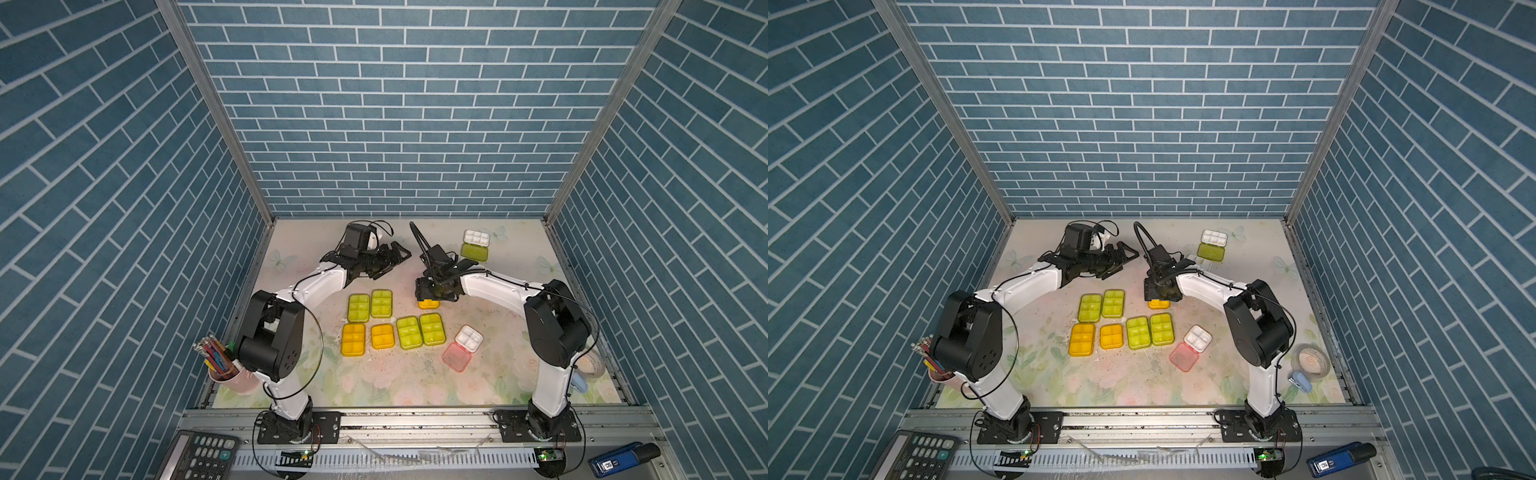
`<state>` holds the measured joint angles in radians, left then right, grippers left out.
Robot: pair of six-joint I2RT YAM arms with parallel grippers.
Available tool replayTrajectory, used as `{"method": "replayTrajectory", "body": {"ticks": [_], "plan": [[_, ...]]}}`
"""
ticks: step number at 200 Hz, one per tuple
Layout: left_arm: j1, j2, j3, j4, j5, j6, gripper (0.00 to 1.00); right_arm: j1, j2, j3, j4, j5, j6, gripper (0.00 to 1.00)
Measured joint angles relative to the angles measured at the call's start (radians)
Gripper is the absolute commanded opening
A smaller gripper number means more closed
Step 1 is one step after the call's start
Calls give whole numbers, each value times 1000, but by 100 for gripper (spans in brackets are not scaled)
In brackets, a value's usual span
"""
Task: Close pillboxes
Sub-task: Place the pillbox at the center of the board.
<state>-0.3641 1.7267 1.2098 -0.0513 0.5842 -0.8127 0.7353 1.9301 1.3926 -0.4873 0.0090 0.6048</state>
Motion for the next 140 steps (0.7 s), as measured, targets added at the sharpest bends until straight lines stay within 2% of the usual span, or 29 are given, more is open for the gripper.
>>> {"method": "replayTrajectory", "body": {"ticks": [57, 140], "plan": [[83, -15, -27, 20, -19, -23, 93, 60, 134, 152, -3, -4, 27, 61], [89, -15, -31, 32, -19, -45, 93, 111, 163, 133, -5, -5, 80, 67]]}}
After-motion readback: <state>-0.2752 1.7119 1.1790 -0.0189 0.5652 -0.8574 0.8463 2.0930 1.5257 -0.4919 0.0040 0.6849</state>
